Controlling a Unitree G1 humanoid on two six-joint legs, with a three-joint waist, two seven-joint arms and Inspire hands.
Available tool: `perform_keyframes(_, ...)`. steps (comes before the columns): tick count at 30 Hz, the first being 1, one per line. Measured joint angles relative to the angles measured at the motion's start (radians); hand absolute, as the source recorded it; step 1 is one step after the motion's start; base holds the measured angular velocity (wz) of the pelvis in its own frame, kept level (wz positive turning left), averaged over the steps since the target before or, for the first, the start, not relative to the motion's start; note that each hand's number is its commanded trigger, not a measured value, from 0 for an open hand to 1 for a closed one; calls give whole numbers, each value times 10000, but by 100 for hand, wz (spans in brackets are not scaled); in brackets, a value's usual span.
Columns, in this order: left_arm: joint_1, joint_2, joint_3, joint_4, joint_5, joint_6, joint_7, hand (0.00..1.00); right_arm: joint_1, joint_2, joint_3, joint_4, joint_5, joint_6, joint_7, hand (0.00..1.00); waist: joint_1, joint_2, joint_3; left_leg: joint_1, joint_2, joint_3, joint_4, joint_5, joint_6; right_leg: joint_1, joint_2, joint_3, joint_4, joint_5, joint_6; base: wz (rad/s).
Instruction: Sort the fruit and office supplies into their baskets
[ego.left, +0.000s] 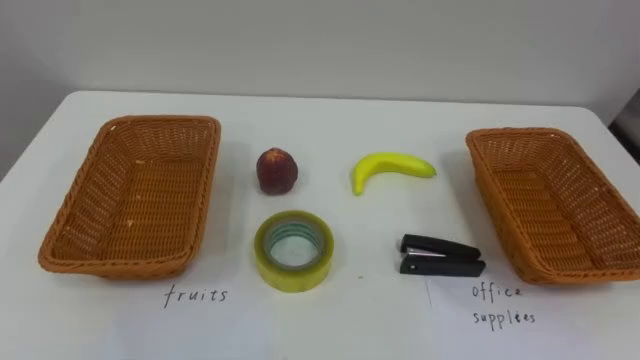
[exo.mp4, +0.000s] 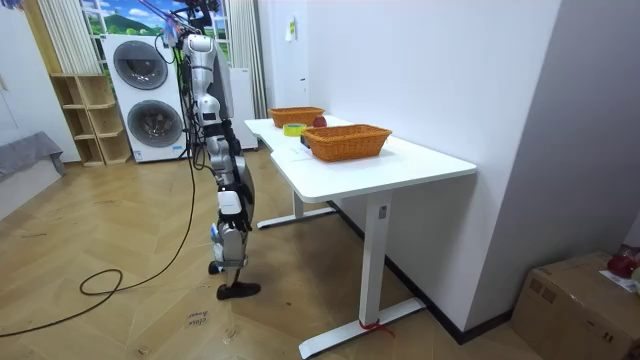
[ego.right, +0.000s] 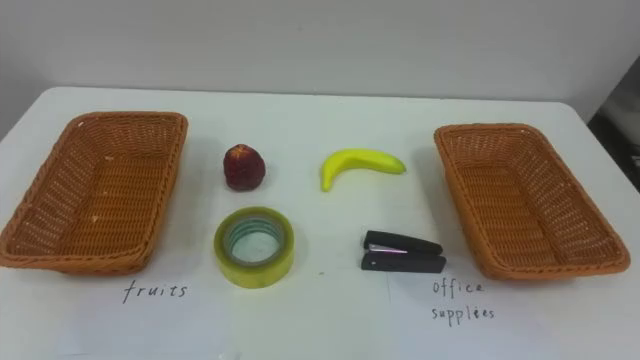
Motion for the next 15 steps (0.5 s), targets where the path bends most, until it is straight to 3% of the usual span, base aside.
perform_keyframes(15,-192,77,-24,-10,26,-20,-25,0,-338,-154,102,-35,-1133,60,-4,0,31,-51,32,-83,-6,17,-2,0,0,-32,10,-28,-18,1,1,0)
